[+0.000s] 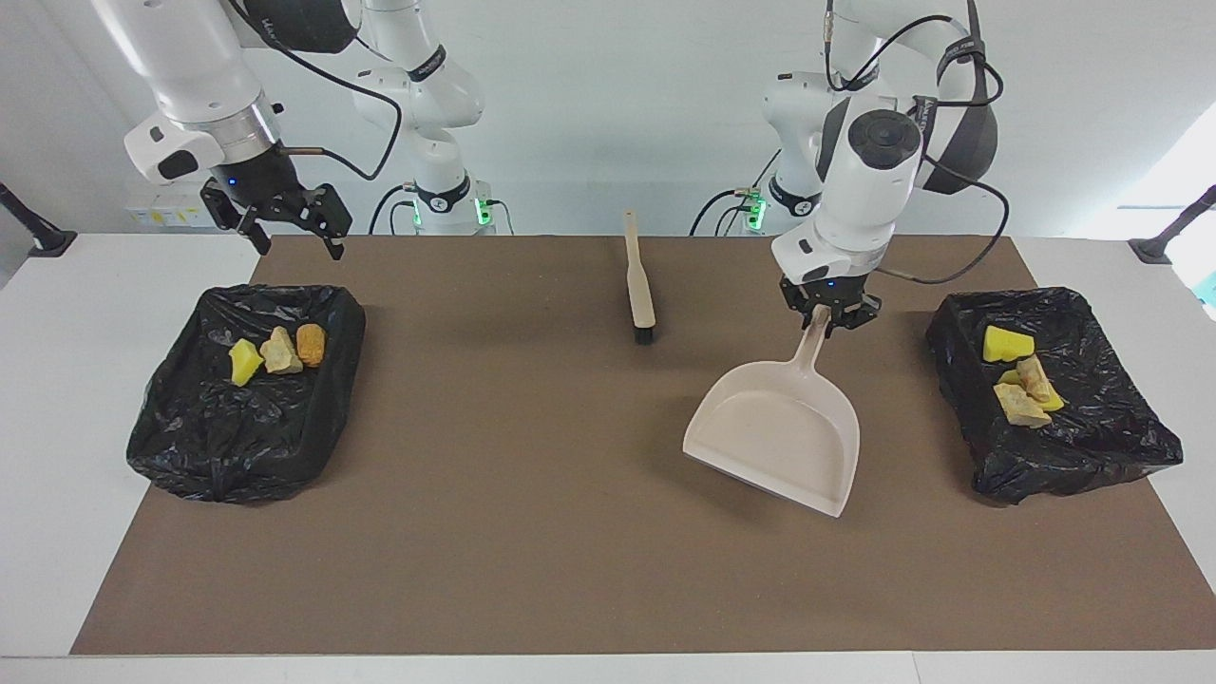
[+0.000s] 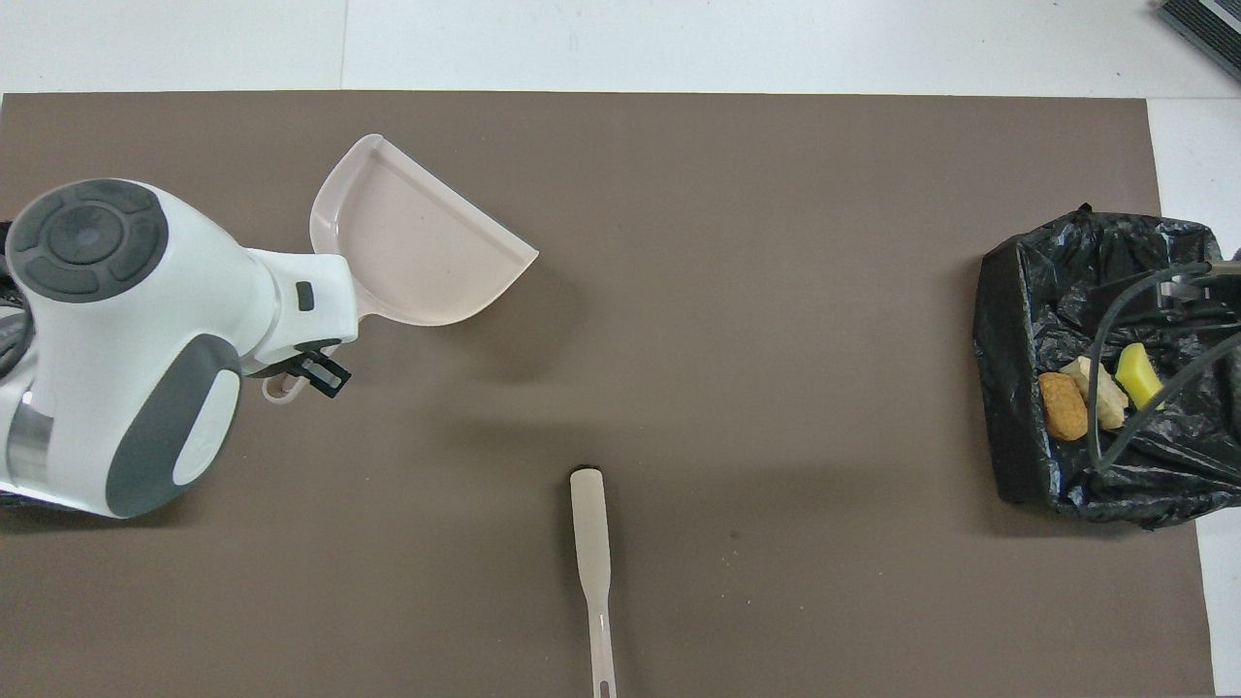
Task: Sweep and dump trash in bin
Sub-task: 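Bring the empty dustpan back to the table center with the left gripper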
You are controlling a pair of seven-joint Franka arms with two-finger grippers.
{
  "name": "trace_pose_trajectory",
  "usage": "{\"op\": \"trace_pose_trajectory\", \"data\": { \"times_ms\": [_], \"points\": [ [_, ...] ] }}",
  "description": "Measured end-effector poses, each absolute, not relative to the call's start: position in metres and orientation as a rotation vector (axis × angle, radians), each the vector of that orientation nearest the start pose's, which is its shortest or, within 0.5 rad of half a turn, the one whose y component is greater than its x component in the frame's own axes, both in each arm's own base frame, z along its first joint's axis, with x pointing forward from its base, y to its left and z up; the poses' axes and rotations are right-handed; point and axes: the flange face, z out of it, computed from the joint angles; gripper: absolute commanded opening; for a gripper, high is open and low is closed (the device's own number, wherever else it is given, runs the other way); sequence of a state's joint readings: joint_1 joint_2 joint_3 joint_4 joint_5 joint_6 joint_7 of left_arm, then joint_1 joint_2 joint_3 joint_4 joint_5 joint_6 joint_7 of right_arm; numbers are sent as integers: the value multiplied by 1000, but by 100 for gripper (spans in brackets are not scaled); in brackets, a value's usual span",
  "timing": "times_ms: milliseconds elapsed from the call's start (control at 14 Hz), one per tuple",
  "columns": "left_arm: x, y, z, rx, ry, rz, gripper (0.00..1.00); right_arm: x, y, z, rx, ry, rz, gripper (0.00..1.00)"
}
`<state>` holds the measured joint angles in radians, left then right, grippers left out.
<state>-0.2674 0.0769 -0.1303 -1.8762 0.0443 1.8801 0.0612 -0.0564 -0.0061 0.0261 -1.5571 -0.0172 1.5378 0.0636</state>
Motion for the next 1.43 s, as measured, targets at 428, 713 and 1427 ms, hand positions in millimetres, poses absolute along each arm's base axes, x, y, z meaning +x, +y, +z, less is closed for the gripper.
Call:
{"op": "trace_pose_trajectory", "data": {
  "times_ms": [428, 713, 1427],
  "points": [
    [536, -287, 419, -3192, 425, 135, 0, 549, -18, 631, -3156, 149, 20, 100],
    [525, -334, 414, -3226, 333, 129, 0, 549, -18, 631, -3156, 149, 20, 100],
    [509, -398, 391, -3261, 126, 156, 0, 549, -18, 631, -3156, 149, 20, 100]
  ]
}}
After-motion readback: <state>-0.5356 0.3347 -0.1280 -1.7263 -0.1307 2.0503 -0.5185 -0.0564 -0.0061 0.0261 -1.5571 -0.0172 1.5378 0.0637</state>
